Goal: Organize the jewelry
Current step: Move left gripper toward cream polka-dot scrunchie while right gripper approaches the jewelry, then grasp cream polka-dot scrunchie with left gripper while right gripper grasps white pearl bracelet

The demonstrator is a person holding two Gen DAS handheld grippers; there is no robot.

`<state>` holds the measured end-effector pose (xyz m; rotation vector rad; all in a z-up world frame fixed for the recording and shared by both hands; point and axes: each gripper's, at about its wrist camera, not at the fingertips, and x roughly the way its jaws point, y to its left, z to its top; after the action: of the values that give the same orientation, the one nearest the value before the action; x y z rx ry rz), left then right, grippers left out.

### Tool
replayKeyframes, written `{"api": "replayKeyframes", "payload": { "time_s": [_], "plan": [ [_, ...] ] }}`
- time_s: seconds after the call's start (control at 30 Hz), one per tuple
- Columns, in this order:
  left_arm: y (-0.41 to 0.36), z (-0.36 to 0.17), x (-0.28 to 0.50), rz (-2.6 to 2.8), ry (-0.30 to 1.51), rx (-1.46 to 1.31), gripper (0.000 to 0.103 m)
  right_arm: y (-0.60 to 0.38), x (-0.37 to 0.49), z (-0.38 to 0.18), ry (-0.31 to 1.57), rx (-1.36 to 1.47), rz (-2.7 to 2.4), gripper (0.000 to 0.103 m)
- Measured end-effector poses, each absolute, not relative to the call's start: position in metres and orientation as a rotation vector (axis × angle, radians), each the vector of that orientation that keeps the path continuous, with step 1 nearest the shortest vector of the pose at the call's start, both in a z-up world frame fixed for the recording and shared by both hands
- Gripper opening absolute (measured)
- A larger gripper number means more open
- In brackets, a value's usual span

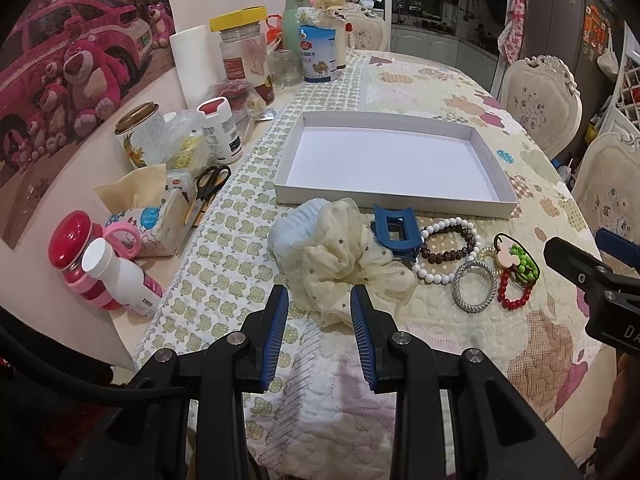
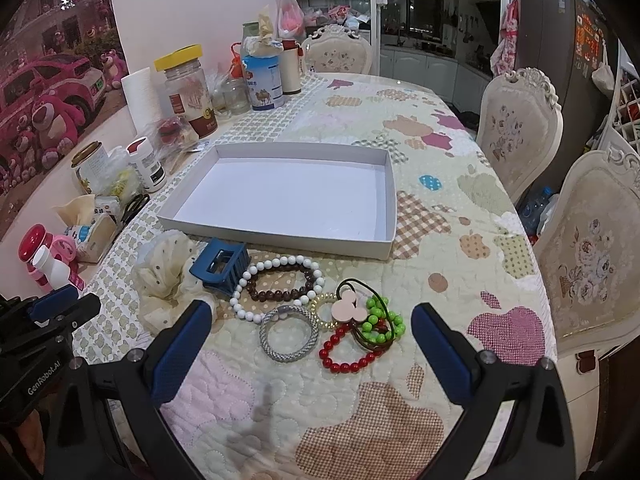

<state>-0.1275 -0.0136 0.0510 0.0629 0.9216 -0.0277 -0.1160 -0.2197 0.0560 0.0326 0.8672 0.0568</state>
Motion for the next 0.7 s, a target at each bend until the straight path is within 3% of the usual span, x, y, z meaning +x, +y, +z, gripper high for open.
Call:
{"api": "replayKeyframes", "payload": {
  "time_s": [0.7],
  "plan": [
    [-0.0069, 0.0495, -0.122, -0.076, 0.939, 0.019, 0.022, -0.2289, -0.1118, 0.0521, 0.889, 0.045, 0.068, 0.102]
  ]
}}
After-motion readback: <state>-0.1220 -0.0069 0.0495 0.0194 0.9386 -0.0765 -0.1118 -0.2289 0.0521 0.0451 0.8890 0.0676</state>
